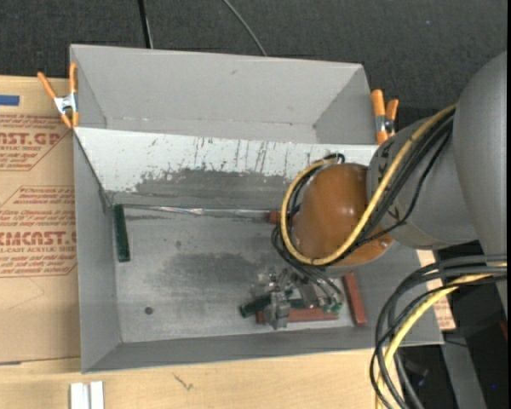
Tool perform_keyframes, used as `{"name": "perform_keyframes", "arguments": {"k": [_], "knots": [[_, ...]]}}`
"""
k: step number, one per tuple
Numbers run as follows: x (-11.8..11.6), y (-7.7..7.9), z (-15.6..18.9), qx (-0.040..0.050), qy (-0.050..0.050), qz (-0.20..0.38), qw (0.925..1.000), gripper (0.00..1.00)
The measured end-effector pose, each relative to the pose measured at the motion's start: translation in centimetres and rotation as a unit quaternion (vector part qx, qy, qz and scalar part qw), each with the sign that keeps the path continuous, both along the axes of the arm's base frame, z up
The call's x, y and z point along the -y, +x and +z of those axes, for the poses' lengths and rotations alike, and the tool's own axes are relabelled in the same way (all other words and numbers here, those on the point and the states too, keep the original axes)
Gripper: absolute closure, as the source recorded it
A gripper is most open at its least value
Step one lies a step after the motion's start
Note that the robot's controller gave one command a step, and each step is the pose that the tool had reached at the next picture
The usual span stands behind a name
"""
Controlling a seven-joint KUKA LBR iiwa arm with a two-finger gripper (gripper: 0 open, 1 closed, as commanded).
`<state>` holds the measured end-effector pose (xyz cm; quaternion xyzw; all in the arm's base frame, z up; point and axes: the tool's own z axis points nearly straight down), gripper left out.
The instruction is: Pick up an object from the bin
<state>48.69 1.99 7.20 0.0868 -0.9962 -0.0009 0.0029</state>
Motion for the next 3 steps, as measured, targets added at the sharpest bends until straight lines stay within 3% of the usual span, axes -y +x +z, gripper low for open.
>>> {"name": "perform_keyframes", "arguments": {"k": [2, 3], "knots": [[0.0, 0.0, 0.0, 0.0001, 0.000, 0.000, 1.0000, 1.00], [-3.9, 0.8, 20.3, 0.0016, -0.001, -0.031, 0.9995, 1.00]]}}
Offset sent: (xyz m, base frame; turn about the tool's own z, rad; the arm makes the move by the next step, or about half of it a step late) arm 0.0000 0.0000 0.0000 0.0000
